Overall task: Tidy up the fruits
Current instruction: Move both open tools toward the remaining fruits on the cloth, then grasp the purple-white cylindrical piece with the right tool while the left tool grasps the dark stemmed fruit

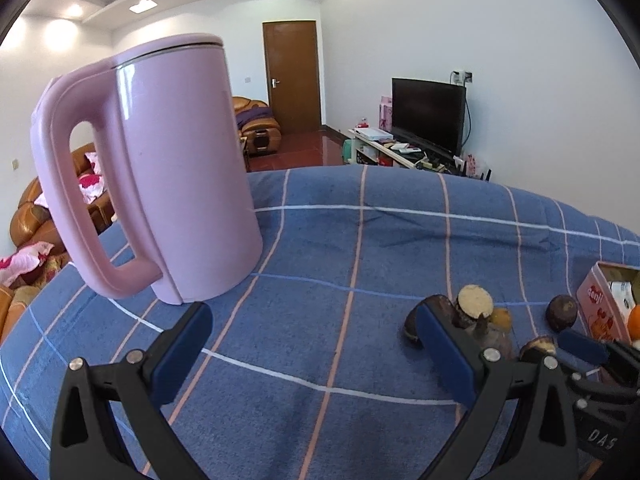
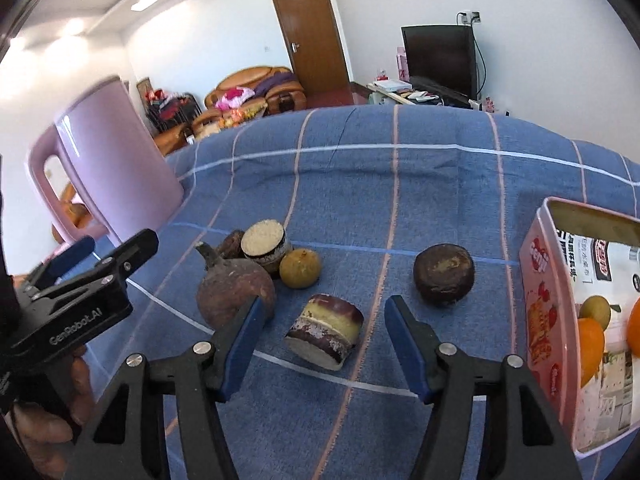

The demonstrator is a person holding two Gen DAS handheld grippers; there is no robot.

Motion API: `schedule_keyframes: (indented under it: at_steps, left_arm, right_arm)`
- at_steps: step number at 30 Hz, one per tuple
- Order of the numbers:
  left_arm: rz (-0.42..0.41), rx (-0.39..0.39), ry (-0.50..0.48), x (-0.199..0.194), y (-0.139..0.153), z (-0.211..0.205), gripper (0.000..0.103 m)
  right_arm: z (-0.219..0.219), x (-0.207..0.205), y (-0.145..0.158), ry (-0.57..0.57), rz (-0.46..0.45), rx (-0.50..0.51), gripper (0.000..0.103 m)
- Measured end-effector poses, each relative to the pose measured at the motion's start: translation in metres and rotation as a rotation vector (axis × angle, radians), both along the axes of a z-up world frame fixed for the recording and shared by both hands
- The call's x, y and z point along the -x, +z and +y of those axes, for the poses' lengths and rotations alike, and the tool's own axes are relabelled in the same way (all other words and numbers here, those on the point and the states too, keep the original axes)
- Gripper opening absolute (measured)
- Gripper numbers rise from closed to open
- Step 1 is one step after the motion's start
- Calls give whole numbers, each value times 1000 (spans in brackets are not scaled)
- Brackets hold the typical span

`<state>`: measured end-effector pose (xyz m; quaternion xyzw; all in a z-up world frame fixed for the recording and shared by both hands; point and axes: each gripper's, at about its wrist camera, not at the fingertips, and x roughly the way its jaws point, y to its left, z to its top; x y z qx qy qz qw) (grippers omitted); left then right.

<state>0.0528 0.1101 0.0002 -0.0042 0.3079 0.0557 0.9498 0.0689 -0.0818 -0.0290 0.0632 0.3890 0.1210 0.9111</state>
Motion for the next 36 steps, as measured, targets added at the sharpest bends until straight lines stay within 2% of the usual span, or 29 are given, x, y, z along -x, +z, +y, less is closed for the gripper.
schedule_keyframes:
  at_steps: [3, 5, 9, 10, 13, 15, 18, 20, 22, 27, 30, 34, 36]
  left_arm:
    - [0, 11, 4, 0, 0, 2, 103]
    - [1, 12, 0, 1, 0, 1, 103]
    - [0, 14, -19, 0, -1, -2, 103]
    - [1, 17, -23, 0, -1, -3, 103]
    - [-3, 30, -38, 0, -1, -4, 103]
    - [-5, 59, -72, 1, 0, -5, 103]
    - [-21, 113, -171, 6, 3, -13, 103]
    - [-26, 103, -220, 8, 4, -23, 103]
    - [-23, 81, -273, 10, 2, -35, 102]
    - [33, 63, -348, 3, -8, -60, 91]
    - [127, 93, -359, -15, -20, -67, 78]
    - [233, 130, -339, -31, -34, -72, 76]
    - [258, 155, -337, -32, -39, -72, 76]
  right_arm:
    - [6, -3, -7, 4, 50, 52, 49]
    - [9, -6, -10, 11, 77, 77, 49]
    - [21, -8, -9, 23, 72, 146, 48]
    - [23, -7, -9, 31, 70, 160, 44]
    - [21, -7, -6, 40, 62, 150, 44]
    - [19, -3, -2, 21, 37, 134, 44]
    - [3, 23, 15, -24, -82, 94, 44]
    - [-5, 48, 27, -89, -180, 101, 44]
    - [-11, 64, 32, -124, -216, 115, 44]
    - [-23, 77, 33, -162, -220, 98, 44]
    - [-24, 74, 32, -169, -201, 85, 44]
    - [-26, 68, 29, -166, -177, 71, 44]
    - [-23, 63, 27, -166, -167, 66, 44]
